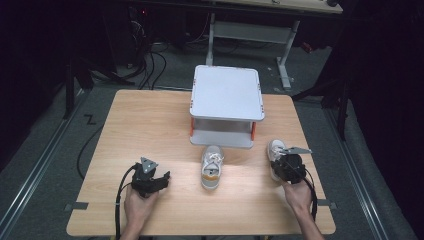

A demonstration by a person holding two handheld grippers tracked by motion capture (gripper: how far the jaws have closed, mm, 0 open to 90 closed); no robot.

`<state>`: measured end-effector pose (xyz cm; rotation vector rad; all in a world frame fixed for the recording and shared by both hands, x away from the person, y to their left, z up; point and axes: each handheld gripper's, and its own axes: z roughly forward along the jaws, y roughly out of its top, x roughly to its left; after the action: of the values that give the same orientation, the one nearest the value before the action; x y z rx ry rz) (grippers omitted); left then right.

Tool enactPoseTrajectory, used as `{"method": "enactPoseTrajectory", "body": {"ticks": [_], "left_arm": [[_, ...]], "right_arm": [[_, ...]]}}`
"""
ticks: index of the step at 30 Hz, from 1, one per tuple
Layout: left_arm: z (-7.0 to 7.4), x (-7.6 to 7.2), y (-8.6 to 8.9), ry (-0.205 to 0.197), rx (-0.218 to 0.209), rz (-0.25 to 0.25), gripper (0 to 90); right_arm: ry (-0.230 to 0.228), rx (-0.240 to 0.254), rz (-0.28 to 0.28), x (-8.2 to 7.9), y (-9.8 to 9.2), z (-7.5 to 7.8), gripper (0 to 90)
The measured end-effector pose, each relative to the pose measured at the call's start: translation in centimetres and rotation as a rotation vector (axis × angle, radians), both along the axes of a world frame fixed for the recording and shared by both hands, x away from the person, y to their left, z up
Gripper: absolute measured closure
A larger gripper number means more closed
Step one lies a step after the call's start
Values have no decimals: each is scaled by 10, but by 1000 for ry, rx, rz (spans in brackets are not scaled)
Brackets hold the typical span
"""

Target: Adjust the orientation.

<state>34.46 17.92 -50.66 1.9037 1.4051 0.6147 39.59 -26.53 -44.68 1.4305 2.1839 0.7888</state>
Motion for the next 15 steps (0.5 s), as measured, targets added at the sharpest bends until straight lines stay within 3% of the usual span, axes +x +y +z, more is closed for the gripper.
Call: {"method": "enactPoseTrajectory", "body": {"ticks": [3, 15], "left_arm": [[0, 0, -1, 1, 16, -5, 323], [0, 0, -1, -1, 13, -5, 320]], "right_arm": [[-8, 0, 3, -5, -2, 2, 816], [-27, 16, 22, -20, -6, 13, 814]]}}
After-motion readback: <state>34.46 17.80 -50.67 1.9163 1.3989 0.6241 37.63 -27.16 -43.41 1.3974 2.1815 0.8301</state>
